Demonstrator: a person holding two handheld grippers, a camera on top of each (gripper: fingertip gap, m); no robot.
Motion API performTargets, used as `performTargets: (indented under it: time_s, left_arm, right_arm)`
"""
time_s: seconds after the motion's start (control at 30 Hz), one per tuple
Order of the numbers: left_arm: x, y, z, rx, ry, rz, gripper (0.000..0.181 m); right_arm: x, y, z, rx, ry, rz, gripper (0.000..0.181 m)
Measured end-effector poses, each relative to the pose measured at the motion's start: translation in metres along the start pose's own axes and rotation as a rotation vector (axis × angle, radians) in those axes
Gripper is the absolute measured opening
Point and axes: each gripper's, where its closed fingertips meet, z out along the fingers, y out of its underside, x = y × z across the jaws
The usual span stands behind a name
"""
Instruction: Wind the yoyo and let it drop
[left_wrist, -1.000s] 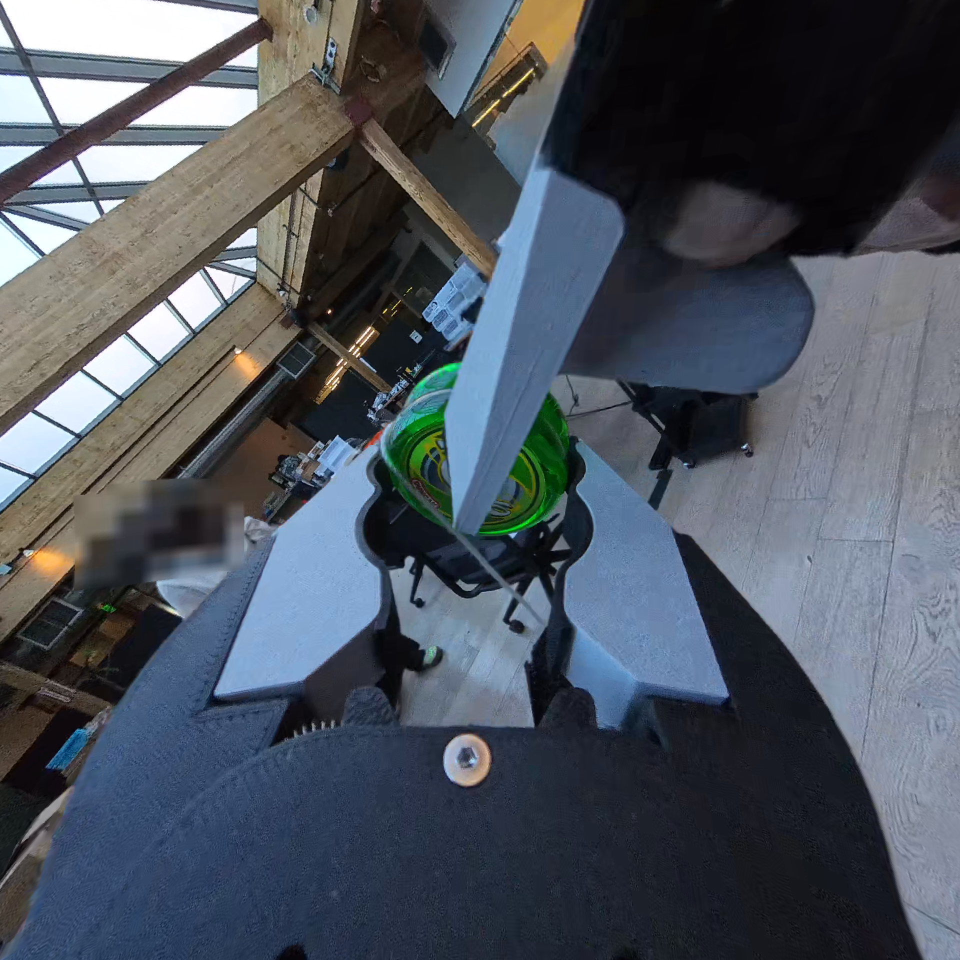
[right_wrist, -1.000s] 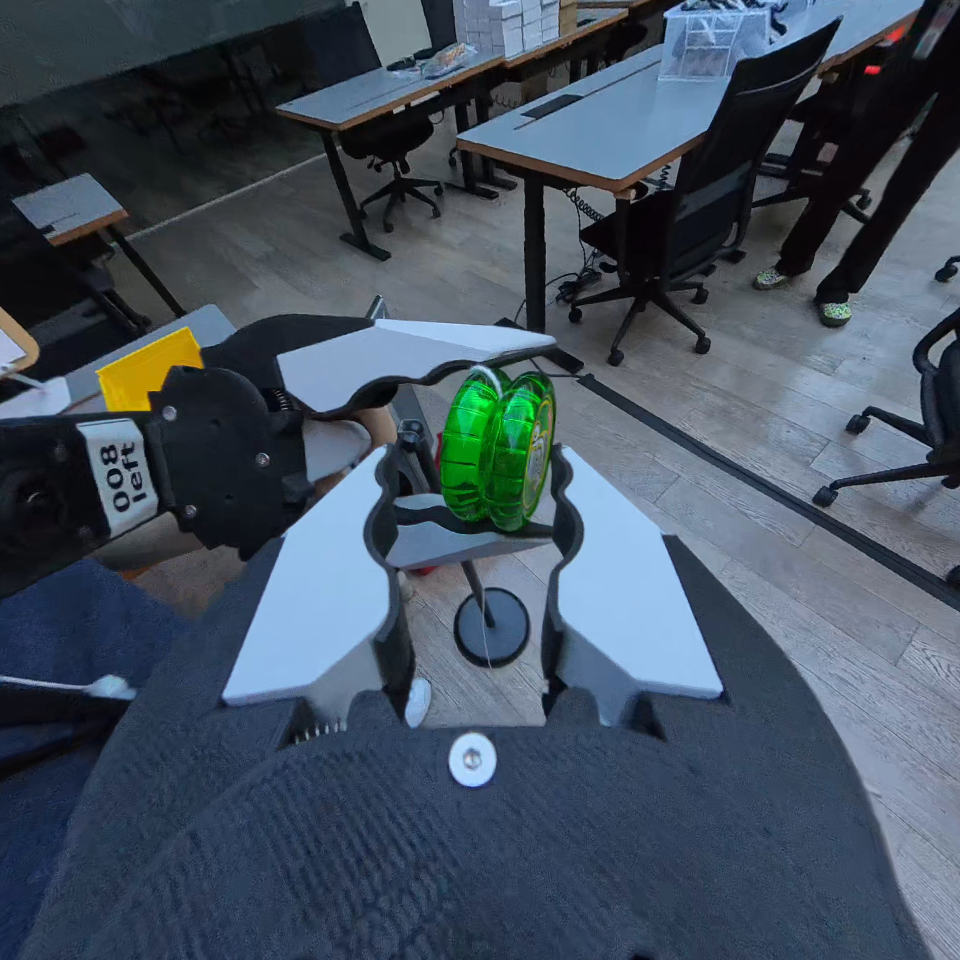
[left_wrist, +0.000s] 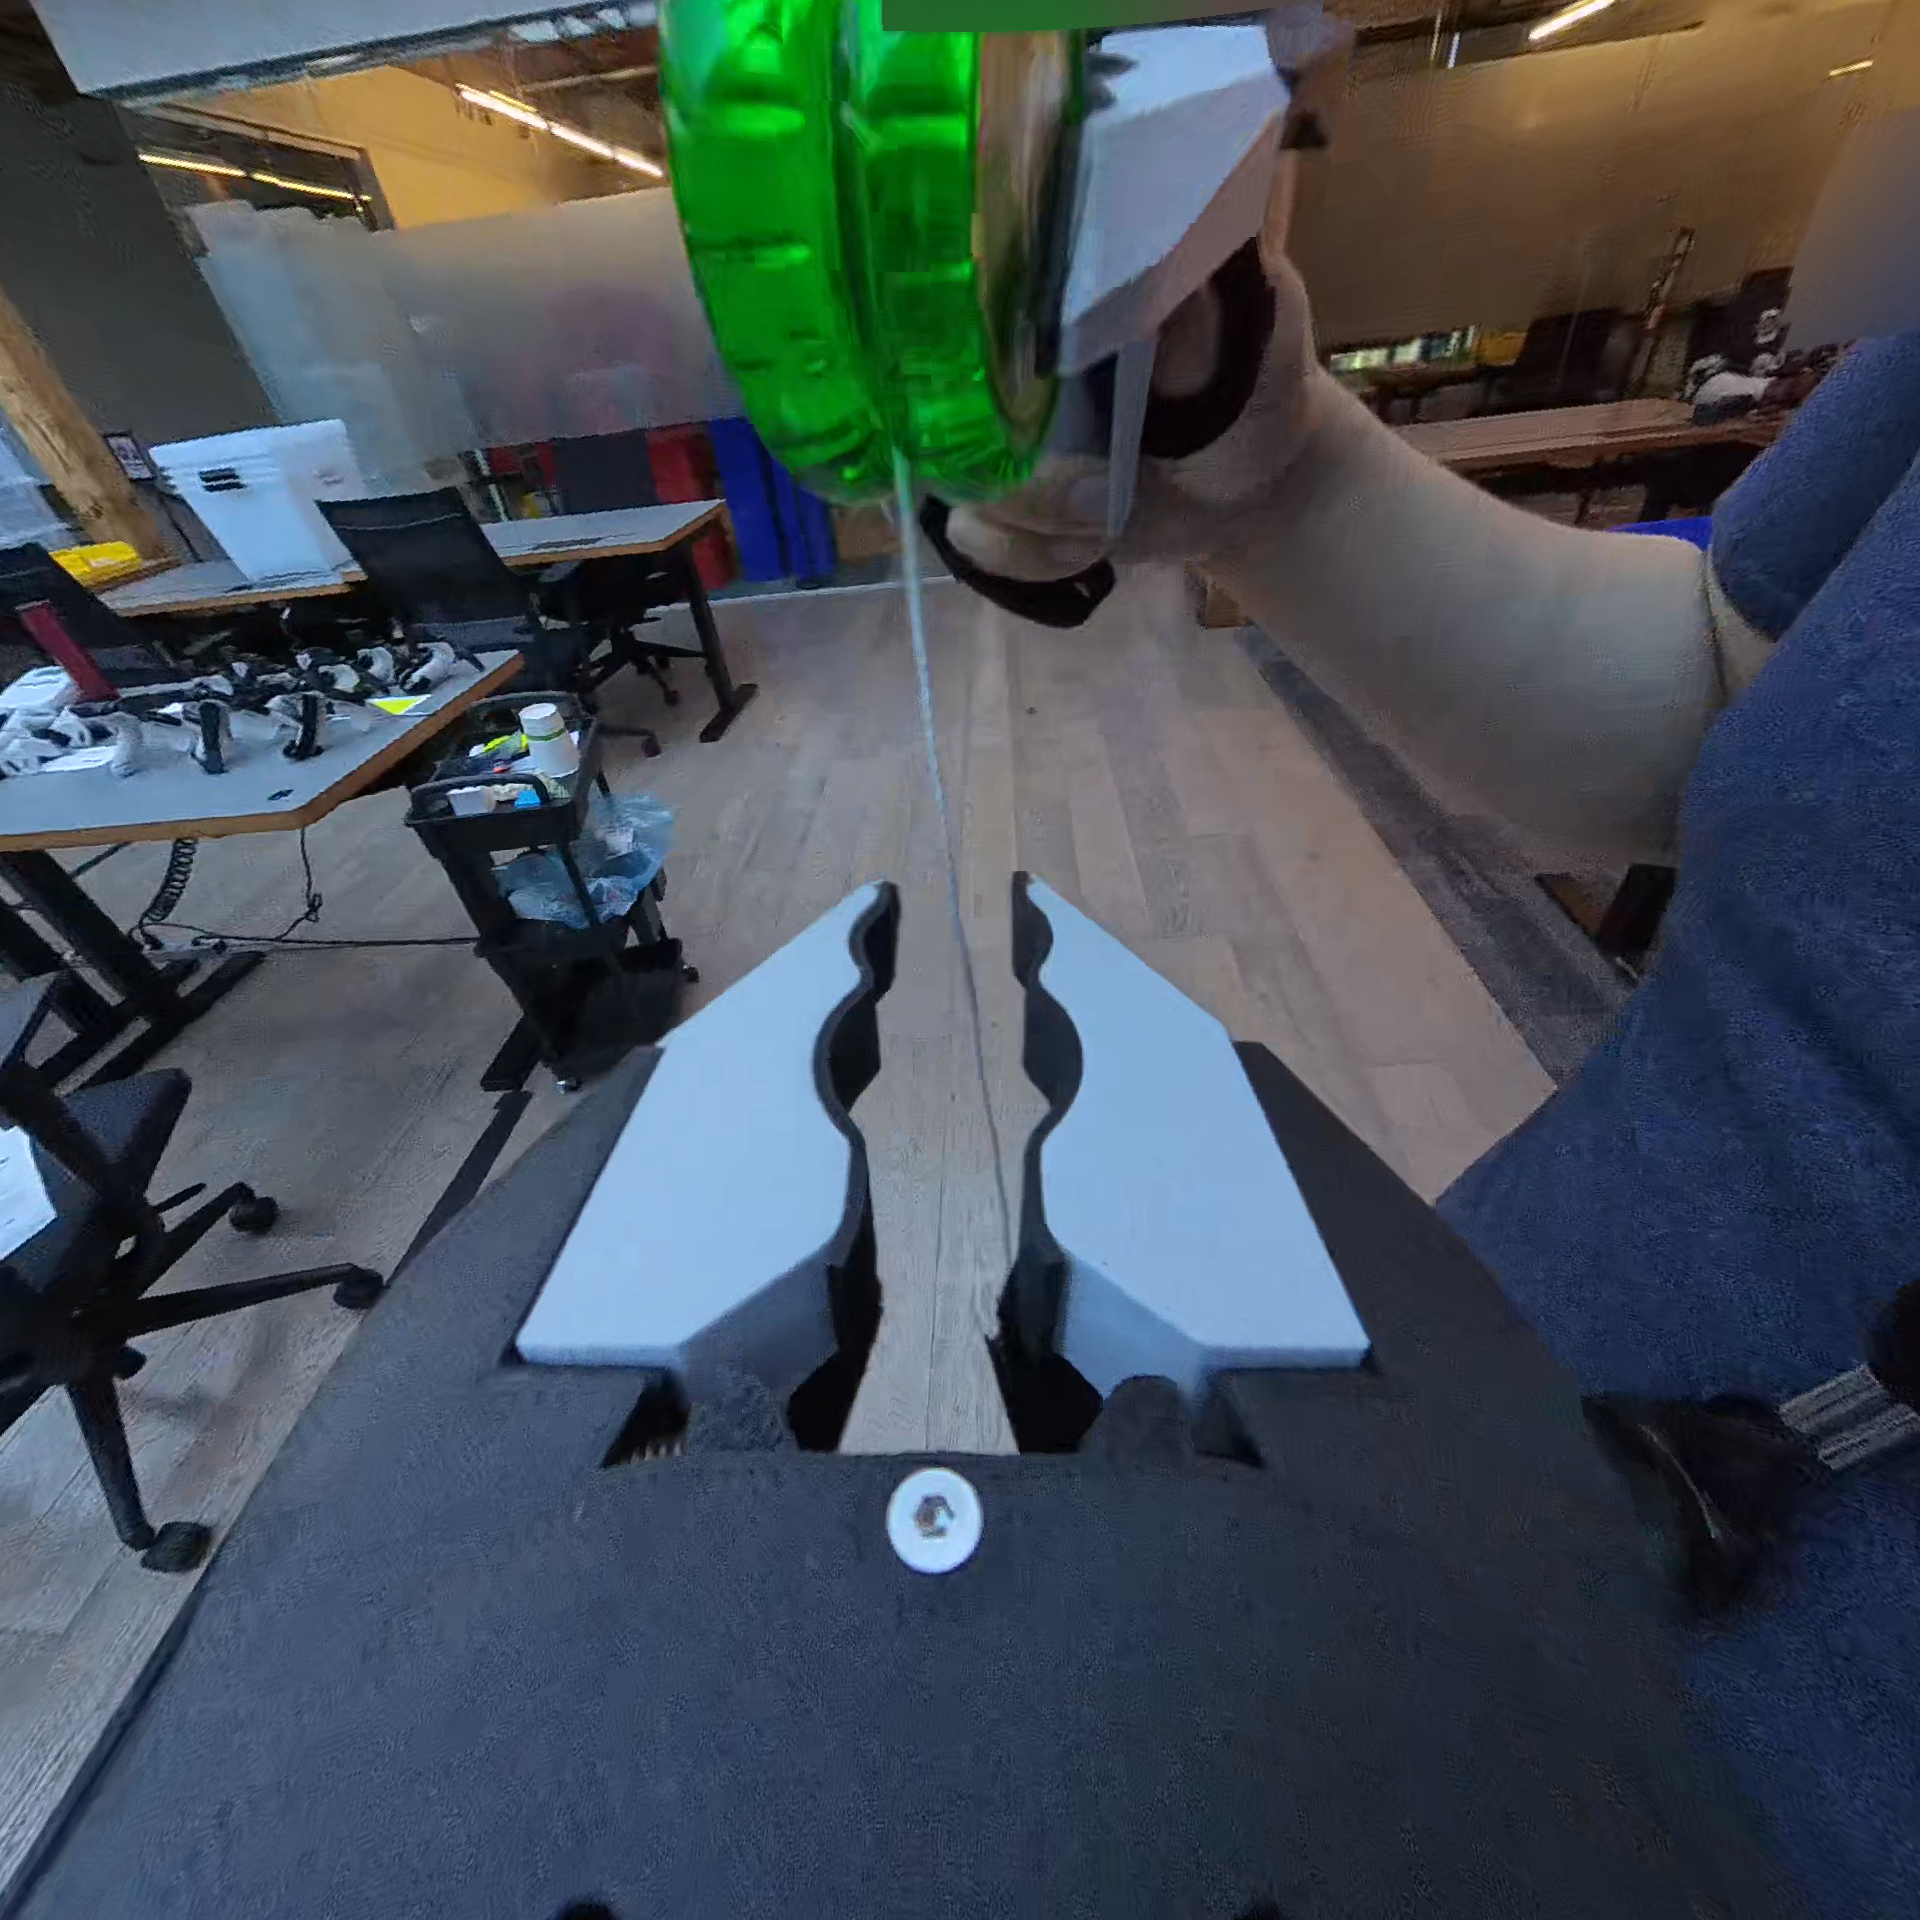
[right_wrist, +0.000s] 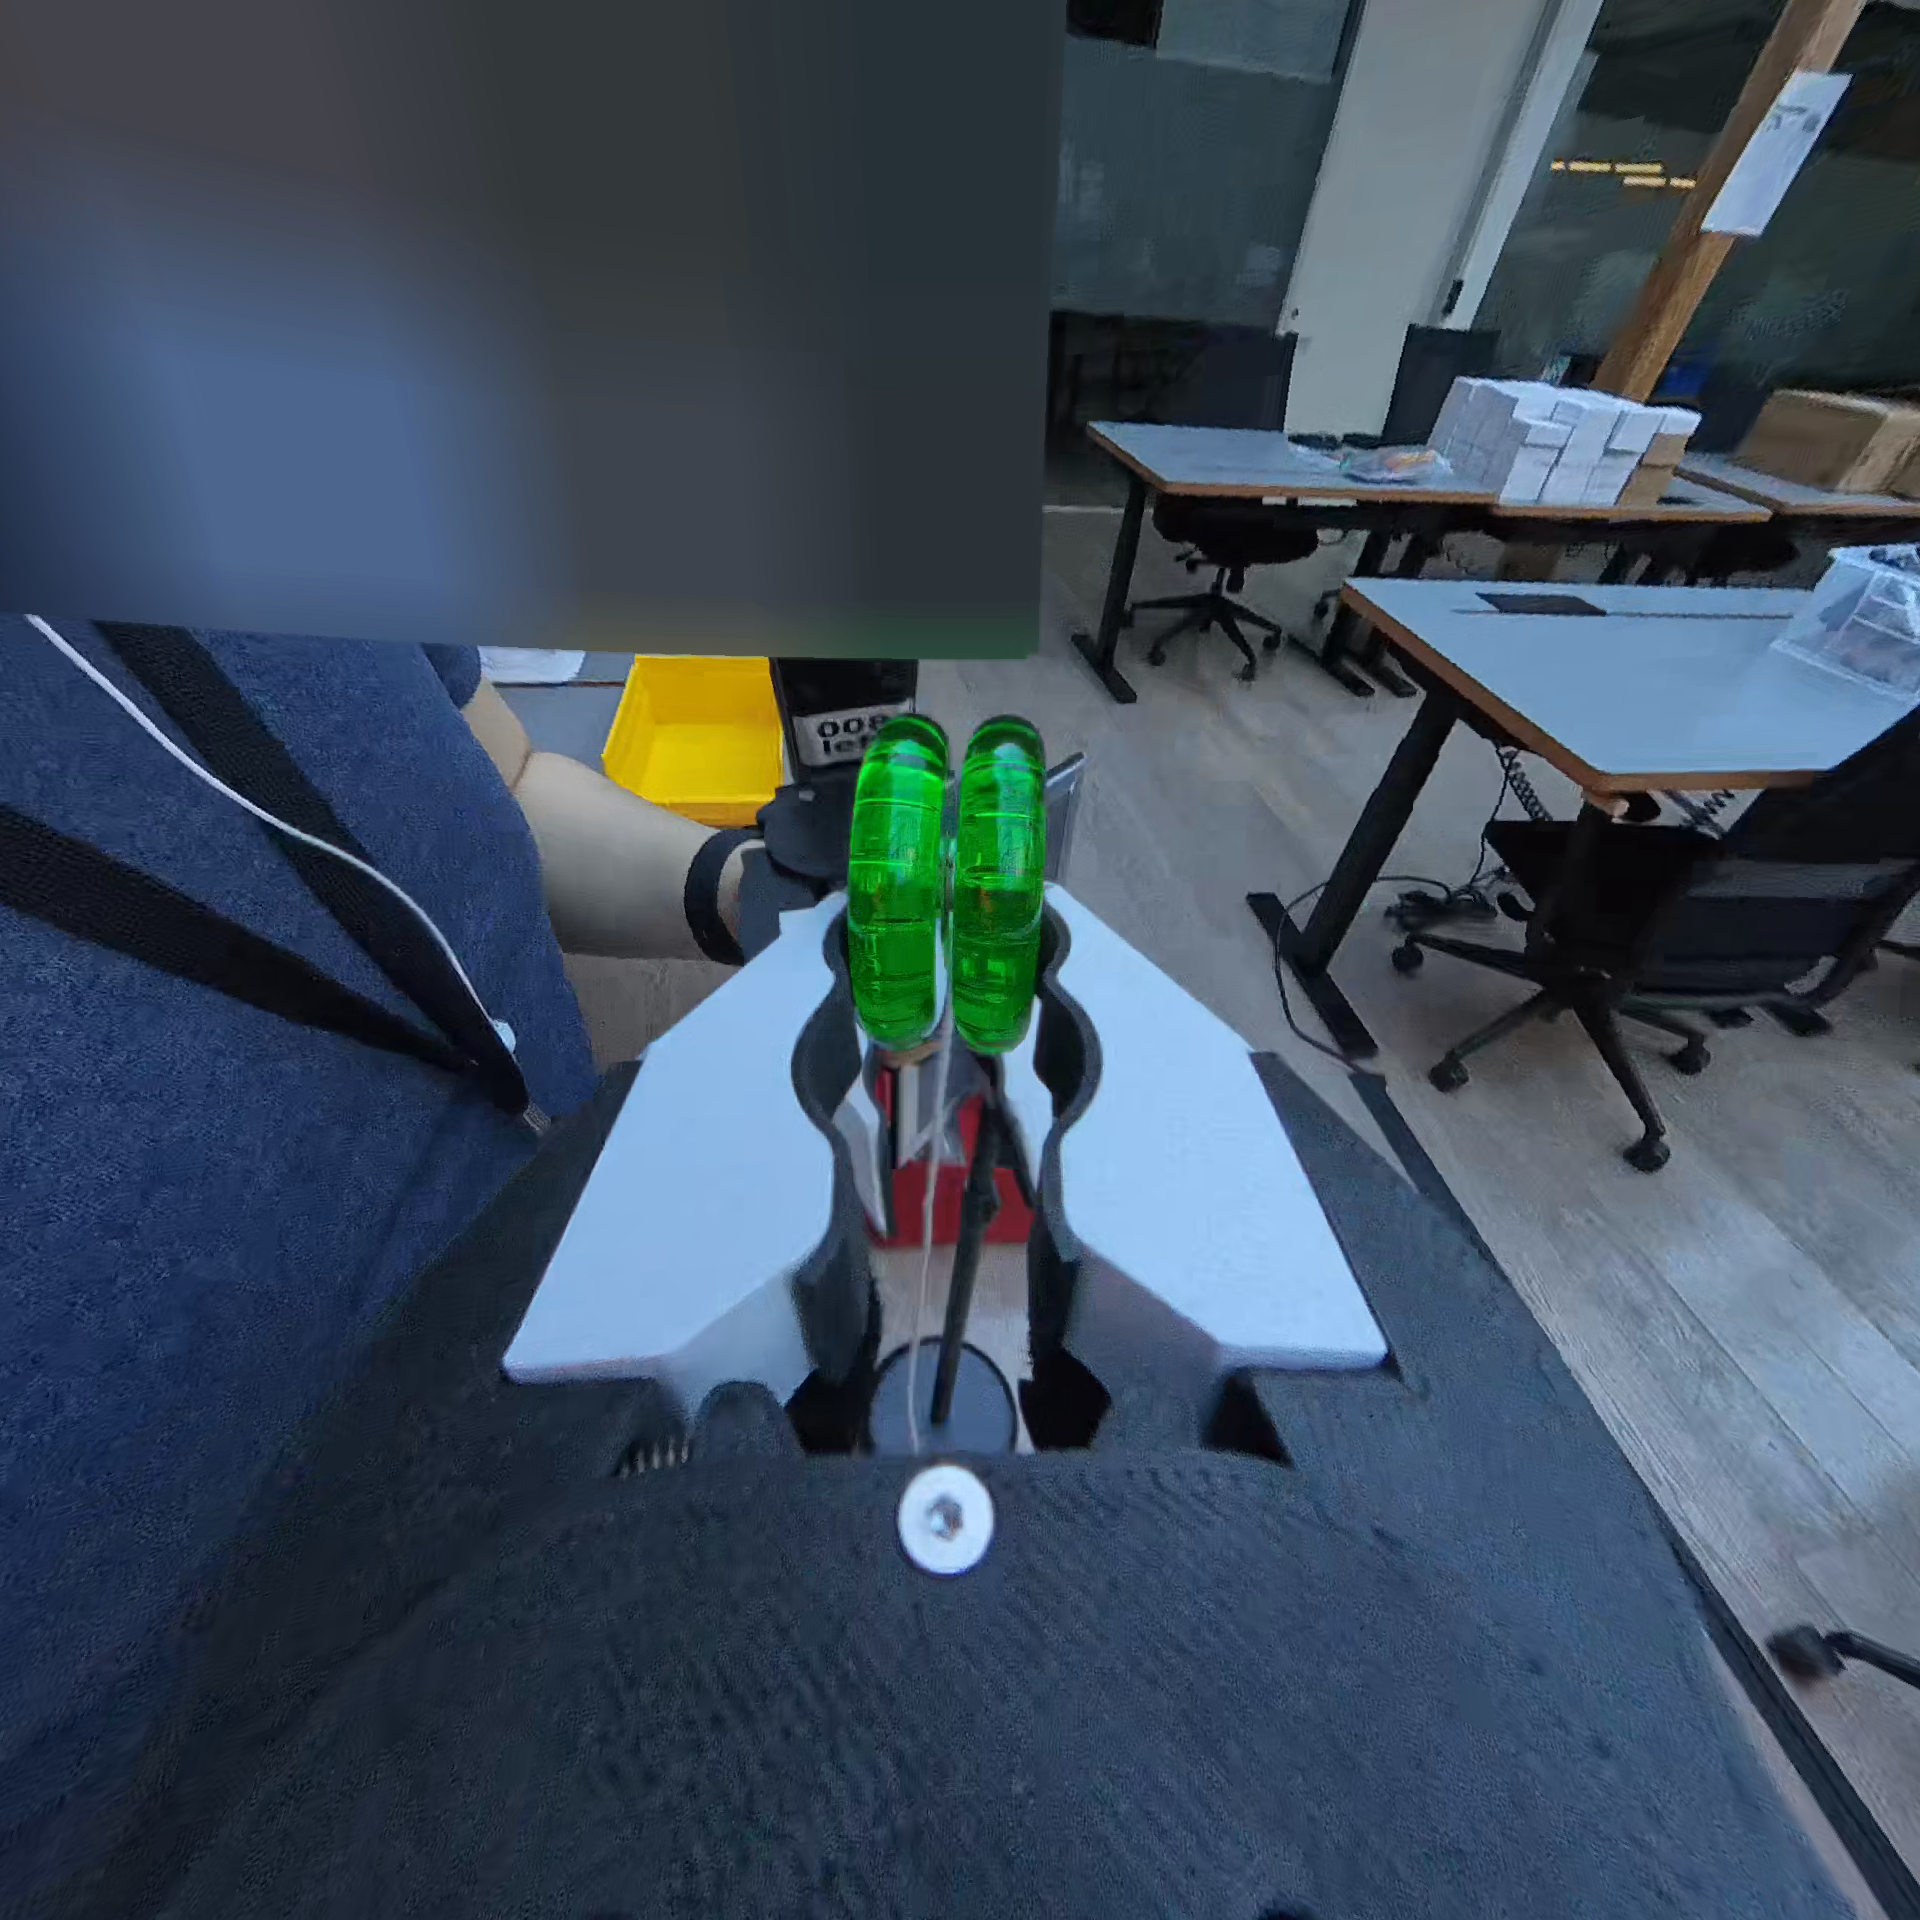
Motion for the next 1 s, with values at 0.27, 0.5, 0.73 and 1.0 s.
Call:
performTargets:
  time_s: [0.27, 0.5, 0.73, 1.0]
  left_arm:
    - [-0.014, -0.06, -0.034, 0.254, 0.08, -0.19, 0.056]
    - [0.004, -0.067, -0.025, 0.178, 0.098, 0.066, 0.027]
    - [-0.003, -0.047, -0.024, -0.016, -0.008, 0.188, 0.027]
    - [-0.02, -0.023, -0.032, -0.317, -0.128, 0.378, 0.027]
  right_arm:
    - [0.0, 0.005, -0.004, 0.223, -0.027, -0.047, 0.028]
    - [-0.008, 0.019, -0.003, 0.207, -0.035, -0.165, 0.029]
    - [0.004, 0.052, 0.005, 0.015, 0.046, -0.195, 0.029]
    - [0.021, 0.057, 0.008, -0.417, 0.244, -0.414, 0.051]
